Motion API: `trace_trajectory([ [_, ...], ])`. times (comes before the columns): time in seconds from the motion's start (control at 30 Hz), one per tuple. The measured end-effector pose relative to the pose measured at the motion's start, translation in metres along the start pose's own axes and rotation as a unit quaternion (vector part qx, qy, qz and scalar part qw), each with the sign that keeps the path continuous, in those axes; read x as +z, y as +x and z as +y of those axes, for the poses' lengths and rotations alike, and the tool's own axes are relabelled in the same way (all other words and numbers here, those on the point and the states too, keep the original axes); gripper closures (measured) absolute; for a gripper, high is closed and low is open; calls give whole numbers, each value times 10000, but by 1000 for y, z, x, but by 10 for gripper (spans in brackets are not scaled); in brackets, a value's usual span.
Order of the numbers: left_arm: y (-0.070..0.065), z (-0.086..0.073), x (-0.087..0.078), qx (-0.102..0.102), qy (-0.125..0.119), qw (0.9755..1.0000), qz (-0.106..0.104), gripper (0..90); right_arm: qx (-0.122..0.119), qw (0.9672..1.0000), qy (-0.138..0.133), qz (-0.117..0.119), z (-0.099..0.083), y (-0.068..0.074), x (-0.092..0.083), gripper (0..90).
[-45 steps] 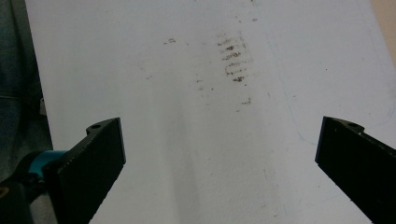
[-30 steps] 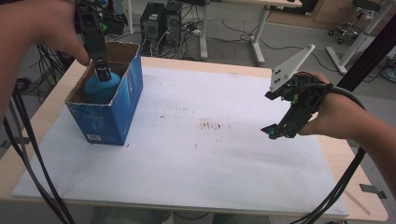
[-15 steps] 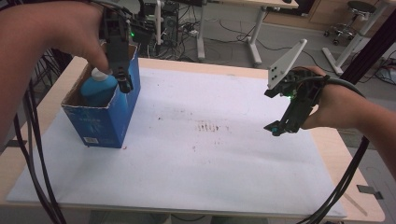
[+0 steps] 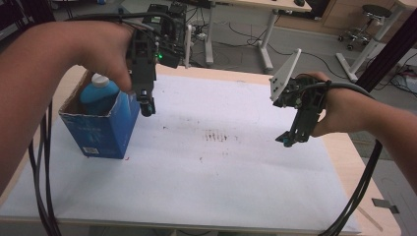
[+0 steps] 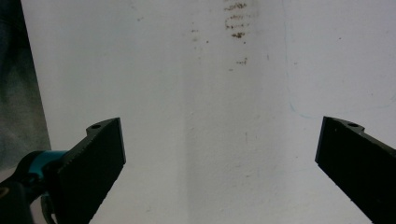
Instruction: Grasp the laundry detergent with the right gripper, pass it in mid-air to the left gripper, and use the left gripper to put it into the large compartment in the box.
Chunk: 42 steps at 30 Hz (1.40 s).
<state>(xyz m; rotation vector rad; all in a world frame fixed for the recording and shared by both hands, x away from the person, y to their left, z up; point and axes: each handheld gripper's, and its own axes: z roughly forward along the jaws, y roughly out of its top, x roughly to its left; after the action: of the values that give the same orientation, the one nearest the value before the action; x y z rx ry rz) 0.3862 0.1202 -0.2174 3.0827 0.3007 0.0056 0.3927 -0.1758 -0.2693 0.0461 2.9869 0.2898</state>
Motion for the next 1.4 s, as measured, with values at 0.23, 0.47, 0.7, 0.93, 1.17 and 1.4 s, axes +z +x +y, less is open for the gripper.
trace_trajectory([
  [0.23, -3, 10, 9, 178, -23, 9997, -138, 17, -76, 9996, 264, 51, 1, -2, 11, 6],
  [0.47, -4, 17, 13, 236, -14, 9996, -128, 17, -10, 9997, 250, 72, -1, -6, 14, 6],
  [0.7, -1, 20, 14, 204, -53, 9996, -183, 17, 85, 9997, 224, 71, -6, -9, 15, 6],
  [0.93, 3, 22, 14, 208, -92, 9996, -193, 17, 135, 9996, 244, 107, -10, -10, 17, 6],
  [1.17, 2, 23, 13, 228, -121, 9994, -216, 17, 183, 9994, 260, 112, -12, -11, 18, 6],
  [1.4, 1, 23, 12, 235, -124, 9994, -232, 17, 194, 9995, 239, 103, -11, -11, 17, 6],
])
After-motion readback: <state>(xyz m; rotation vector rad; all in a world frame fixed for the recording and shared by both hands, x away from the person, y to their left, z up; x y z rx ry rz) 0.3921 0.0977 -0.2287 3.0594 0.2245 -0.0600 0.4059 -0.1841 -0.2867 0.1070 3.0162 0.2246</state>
